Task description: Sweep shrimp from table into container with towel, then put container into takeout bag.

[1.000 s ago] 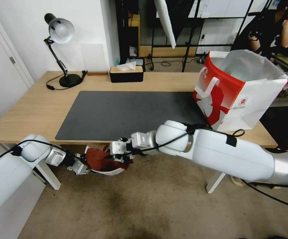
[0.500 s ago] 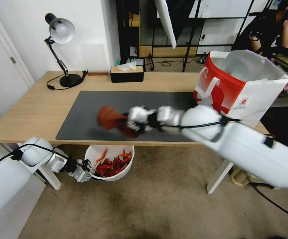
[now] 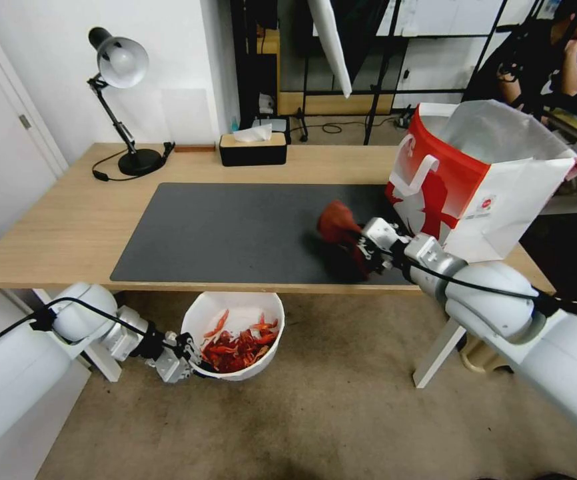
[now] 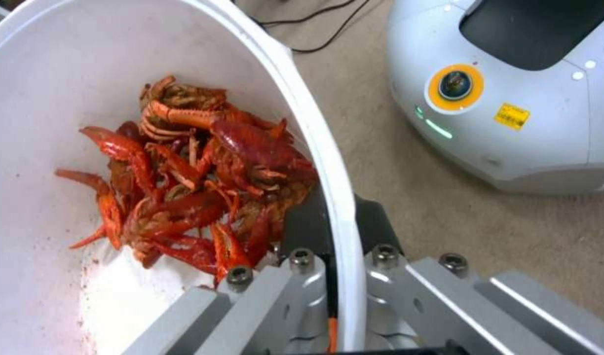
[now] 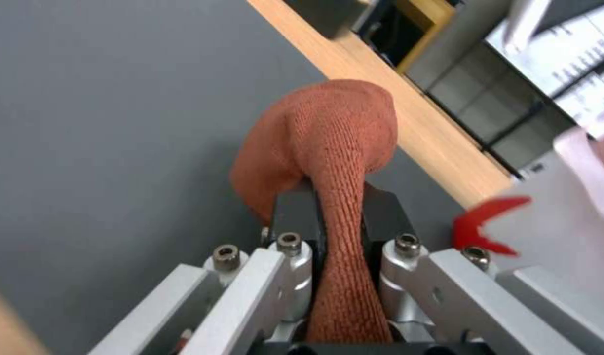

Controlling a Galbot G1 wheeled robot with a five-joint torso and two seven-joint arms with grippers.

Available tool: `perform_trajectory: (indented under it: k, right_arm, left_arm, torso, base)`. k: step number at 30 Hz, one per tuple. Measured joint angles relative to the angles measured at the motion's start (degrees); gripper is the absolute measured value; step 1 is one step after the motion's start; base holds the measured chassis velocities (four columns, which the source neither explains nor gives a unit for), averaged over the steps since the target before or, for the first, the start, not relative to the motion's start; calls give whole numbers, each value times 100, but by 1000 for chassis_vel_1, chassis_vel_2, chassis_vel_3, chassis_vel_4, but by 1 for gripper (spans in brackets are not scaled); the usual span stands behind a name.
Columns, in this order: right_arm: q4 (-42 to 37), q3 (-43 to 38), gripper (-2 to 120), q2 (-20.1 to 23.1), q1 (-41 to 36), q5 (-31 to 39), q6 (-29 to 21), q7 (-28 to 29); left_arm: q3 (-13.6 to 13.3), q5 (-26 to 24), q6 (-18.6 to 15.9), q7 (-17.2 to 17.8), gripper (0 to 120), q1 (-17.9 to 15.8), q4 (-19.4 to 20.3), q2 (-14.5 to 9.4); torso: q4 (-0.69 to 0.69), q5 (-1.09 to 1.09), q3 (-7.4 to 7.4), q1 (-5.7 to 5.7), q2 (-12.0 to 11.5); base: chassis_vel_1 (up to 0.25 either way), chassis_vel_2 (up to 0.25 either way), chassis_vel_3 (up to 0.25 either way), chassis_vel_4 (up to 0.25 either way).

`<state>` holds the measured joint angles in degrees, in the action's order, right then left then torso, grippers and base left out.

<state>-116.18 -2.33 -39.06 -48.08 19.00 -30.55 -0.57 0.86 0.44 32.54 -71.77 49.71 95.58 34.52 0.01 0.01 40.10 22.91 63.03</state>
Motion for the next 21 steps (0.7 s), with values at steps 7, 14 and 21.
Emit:
perform_trajectory:
  k: [7, 14, 21]
  right_arm:
    - [614, 114, 5, -299, 112, -71, 260, 357]
    - [997, 307, 20, -605, 102, 39, 314, 970]
    - [924, 147, 44, -746, -156, 82, 465, 1114]
  left_arm:
    - [-116, 1, 1, -1, 0, -35, -26, 81]
    - [-154, 14, -31, -12, 0, -79, -38, 142]
    - [-152, 16, -38, -14, 0, -69, -35, 115]
  torso:
    - [1, -2, 0, 1, 0]
    - [0, -1, 0, 0, 0]
    - [0, -1, 0, 1, 0]
  base:
    - [0, 0, 0, 0]
    - [0, 0, 0, 0]
    - [0, 0, 0, 0]
